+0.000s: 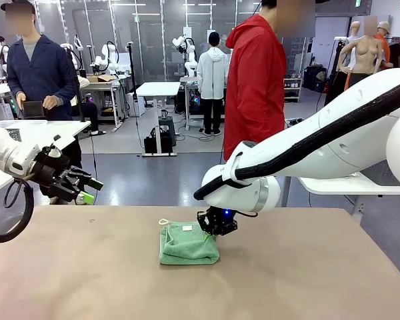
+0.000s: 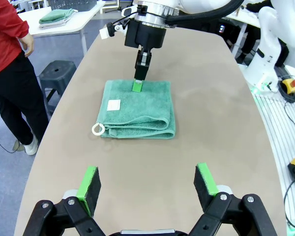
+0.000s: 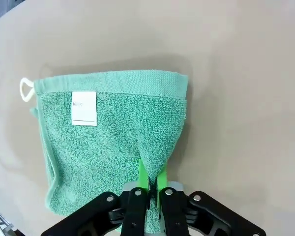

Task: Fold the towels and place them in the basket.
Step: Place the folded Towel with hook on the right side of the table.

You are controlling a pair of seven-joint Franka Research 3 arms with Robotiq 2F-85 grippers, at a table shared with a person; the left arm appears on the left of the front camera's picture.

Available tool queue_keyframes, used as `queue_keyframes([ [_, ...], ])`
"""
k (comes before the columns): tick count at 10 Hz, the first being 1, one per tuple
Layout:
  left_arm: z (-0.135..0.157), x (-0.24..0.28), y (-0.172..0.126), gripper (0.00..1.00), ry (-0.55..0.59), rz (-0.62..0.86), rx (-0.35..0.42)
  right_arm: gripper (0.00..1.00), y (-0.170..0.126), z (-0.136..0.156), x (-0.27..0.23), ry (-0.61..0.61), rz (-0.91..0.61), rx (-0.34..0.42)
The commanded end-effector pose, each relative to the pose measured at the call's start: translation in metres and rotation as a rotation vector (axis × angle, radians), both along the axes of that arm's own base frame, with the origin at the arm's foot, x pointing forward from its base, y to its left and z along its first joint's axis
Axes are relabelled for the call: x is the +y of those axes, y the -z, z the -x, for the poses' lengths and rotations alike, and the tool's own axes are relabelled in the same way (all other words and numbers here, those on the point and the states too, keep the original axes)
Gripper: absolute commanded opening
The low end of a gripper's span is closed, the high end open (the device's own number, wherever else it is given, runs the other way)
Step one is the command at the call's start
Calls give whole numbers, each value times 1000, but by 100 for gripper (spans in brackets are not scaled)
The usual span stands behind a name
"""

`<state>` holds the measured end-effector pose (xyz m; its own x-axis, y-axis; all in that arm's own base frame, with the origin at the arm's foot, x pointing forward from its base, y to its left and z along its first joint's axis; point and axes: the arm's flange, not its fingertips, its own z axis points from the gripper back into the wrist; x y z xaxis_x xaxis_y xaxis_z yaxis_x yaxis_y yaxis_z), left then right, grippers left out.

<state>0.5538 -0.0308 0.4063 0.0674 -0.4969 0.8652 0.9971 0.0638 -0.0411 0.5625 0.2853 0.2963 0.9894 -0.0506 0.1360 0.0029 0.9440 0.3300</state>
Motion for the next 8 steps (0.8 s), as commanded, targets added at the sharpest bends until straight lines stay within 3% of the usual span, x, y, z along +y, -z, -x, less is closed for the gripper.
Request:
queue_keyframes([
  [1, 1, 0, -2, 96, -2, 5, -5, 0, 0, 2, 3, -7, -4, 2],
  [5, 1, 0, -2, 96, -2, 5, -5, 0, 0, 2, 3, -7, -4, 2],
  [6, 1, 0, -2, 96, -2, 5, -5, 9, 0, 1, 2, -4, -1, 0],
  [8, 1, 0, -2, 96, -2, 5, -5, 7, -15, 1, -42, -13, 1, -41],
])
